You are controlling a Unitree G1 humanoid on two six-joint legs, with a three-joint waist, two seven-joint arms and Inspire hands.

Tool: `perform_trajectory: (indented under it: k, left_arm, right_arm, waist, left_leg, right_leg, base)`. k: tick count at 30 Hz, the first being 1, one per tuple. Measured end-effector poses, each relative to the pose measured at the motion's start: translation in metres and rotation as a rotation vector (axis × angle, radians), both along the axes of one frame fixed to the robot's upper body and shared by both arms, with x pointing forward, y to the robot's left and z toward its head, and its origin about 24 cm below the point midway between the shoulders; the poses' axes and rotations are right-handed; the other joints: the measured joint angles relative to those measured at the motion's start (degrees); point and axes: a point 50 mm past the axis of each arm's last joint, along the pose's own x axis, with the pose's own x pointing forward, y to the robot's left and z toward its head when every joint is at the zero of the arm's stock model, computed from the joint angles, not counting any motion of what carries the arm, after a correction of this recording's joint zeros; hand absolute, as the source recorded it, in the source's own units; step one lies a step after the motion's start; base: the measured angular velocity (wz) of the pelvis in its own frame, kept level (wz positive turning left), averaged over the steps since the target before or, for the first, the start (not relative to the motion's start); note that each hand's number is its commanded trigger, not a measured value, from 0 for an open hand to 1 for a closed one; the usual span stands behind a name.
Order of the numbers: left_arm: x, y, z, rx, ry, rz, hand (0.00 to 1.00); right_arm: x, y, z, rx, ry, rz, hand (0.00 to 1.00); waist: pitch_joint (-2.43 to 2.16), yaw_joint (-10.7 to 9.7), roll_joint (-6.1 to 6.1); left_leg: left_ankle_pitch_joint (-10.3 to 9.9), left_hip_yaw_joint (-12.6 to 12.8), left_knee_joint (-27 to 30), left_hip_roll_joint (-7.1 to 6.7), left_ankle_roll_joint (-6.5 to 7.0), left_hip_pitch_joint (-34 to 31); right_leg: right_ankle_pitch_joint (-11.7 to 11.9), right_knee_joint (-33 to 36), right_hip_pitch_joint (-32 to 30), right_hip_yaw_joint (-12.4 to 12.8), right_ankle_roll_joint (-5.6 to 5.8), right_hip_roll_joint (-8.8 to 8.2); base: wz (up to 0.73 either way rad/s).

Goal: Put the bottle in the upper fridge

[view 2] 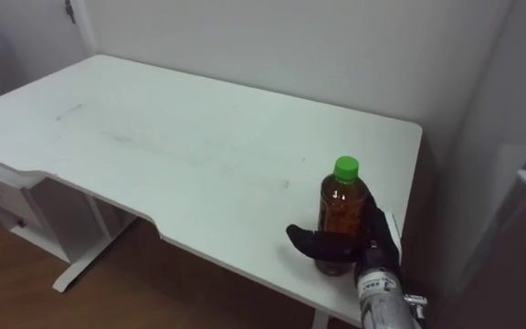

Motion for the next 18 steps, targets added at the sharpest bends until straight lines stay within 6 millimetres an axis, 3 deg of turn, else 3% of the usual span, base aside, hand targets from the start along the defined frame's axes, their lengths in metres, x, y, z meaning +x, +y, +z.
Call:
perform_trajectory:
  k: [6,7,8,9,18]
  left_arm:
    - [0.0072,0.0011,0.0010,0.009,-0.020,-0.003,0.00]
    - [0.0076,0.0013,0.0011,0.012,-0.022,-0.002,0.00]
    - [0.0077,0.0013,0.0011,0.014,-0.023,-0.002,0.00]
    - [0.0077,0.0015,0.0012,0.017,-0.024,-0.002,0.00]
    - [0.0067,0.0021,0.0010,0.027,-0.019,0.001,0.00]
  right_arm:
    - [0.0004,0.0055,0.0073,0.012,-0.032,0.012,0.00]
    - [0.0004,0.0056,0.0073,0.013,-0.032,0.011,0.15]
    - [0.0003,0.0056,0.0073,0.013,-0.032,0.011,0.64]
    - [0.0003,0.0056,0.0073,0.013,-0.032,0.010,1.00]
    - [0.0002,0.0032,0.0013,0.019,0.000,0.002,1.00]
  waist:
    - [-0.01,0.10,-0.04]
    - [-0.01,0.09,-0.04]
    - [-0.01,0.09,-0.05]
    - [-0.02,0.09,-0.06]
    - [0.27,0.00,-0.65]
  left_leg:
    - [0.01,0.07,-0.01,-0.05,0.02,-0.01]
    - [0.01,0.08,0.02,-0.04,0.02,-0.01]
    - [0.01,0.08,0.03,-0.04,0.01,-0.01]
    - [0.01,0.08,0.05,-0.03,0.02,-0.01]
    - [0.03,0.04,0.17,-0.01,0.06,0.09]
  right_leg:
    - [-0.11,0.58,-0.25,0.01,0.11,-0.19]
    - [-0.11,0.62,-0.25,0.01,0.11,-0.19]
    - [-0.11,0.64,-0.25,0.02,0.11,-0.19]
    - [-0.11,0.67,-0.25,0.03,0.11,-0.19]
    - [-0.10,0.78,0.02,-0.07,0.08,-0.19]
  base:
    - [0.00]
    - [0.00]
    - [0.00]
    - [0.00]
    - [0.00]
